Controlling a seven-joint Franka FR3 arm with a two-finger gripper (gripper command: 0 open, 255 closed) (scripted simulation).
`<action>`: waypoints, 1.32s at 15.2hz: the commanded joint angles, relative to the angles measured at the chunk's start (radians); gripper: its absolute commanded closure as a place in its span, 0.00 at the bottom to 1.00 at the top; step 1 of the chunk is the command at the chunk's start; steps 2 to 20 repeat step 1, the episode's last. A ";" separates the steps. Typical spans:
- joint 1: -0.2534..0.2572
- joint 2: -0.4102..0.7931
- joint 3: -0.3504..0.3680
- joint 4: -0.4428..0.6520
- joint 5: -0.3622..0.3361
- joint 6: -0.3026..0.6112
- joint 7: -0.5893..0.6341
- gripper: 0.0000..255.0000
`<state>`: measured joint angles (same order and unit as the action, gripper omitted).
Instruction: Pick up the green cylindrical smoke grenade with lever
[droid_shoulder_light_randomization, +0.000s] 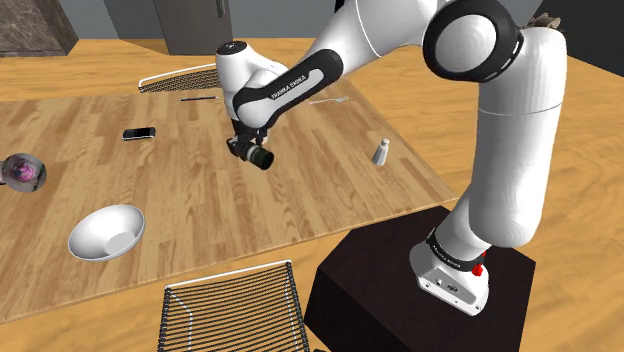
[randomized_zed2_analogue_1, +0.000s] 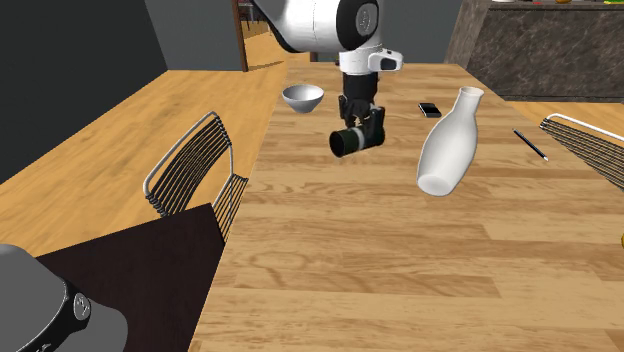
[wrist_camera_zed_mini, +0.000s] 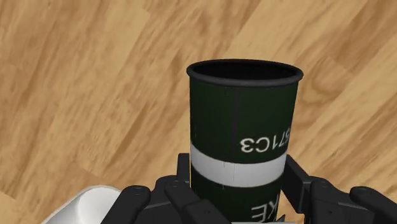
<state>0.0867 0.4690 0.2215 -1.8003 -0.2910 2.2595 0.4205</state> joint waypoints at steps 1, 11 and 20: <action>-0.001 -0.005 0.001 0.002 0.002 -0.007 -0.003 1.00; -0.001 -0.005 0.001 0.002 0.002 -0.007 -0.003 1.00; -0.001 -0.005 0.001 0.002 0.002 -0.007 -0.003 1.00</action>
